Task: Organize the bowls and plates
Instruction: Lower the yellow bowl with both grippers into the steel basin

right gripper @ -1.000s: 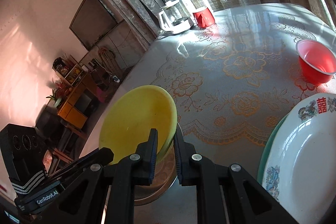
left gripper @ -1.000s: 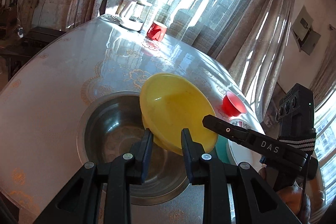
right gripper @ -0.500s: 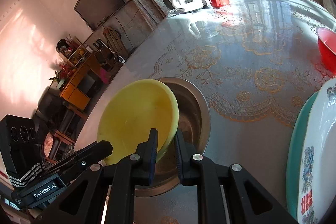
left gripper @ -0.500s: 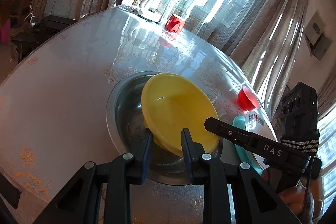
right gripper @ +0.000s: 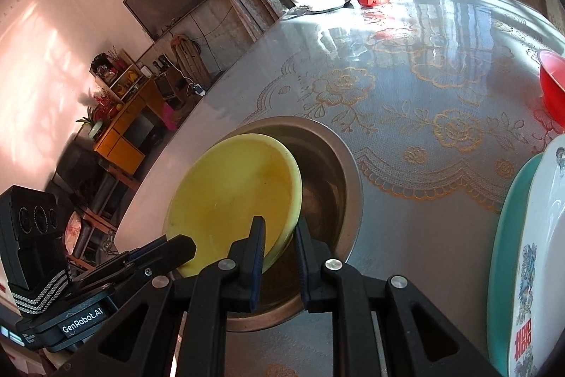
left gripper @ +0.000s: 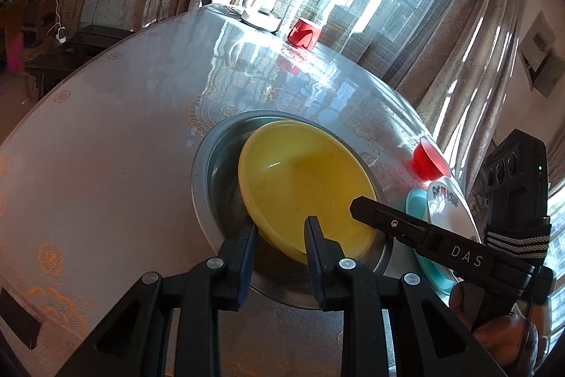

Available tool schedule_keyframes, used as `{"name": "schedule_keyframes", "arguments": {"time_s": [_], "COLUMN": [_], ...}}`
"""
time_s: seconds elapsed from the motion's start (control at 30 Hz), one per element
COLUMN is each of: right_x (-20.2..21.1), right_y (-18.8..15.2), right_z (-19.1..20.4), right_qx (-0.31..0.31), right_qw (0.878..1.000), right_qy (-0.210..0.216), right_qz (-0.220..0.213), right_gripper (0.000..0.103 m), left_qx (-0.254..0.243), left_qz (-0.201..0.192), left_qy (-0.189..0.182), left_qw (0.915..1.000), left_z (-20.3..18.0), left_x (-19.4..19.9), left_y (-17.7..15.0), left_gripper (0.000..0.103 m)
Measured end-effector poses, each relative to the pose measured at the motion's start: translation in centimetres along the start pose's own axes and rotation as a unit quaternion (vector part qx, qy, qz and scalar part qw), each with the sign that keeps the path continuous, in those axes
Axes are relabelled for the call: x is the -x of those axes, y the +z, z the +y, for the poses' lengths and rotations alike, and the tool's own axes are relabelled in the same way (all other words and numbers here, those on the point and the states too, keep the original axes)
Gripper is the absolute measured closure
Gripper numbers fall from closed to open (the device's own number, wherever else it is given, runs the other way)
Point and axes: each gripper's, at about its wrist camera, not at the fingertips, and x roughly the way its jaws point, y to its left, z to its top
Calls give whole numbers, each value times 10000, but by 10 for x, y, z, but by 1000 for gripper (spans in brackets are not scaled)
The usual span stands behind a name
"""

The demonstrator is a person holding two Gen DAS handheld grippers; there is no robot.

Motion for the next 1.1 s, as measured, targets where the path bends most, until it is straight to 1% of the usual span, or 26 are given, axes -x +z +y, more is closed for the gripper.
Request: {"name": "schedule_keyframes", "arguments": {"time_s": [0.23, 0.43, 0.87, 1.0, 1.1], "right_x": [0, 1, 4, 4, 5], "right_y": [1, -2, -4, -4, -4], "right_z": [-1, 3, 8, 8, 7], "right_qx": [-18, 74, 194, 203, 216], "right_qw": [10000, 9999, 9991, 9989, 9988], "right_qy": [-37, -136, -360, -399, -421], "right_qz": [-15, -57, -91, -109, -121], "right_gripper": [85, 85, 85, 85, 85], "left_qx": [-45, -142, -163, -179, -188], "left_qz": [0, -10, -14, -18, -23], "left_qy": [41, 167, 175, 221, 241], "left_qw": [10000, 9998, 9997, 9996, 9995], "left_z": [-1, -5, -5, -6, -7], "left_x": [-1, -2, -1, -1, 0], "left_y": [0, 0, -1, -2, -2], "left_gripper": [77, 77, 77, 74, 74]}}
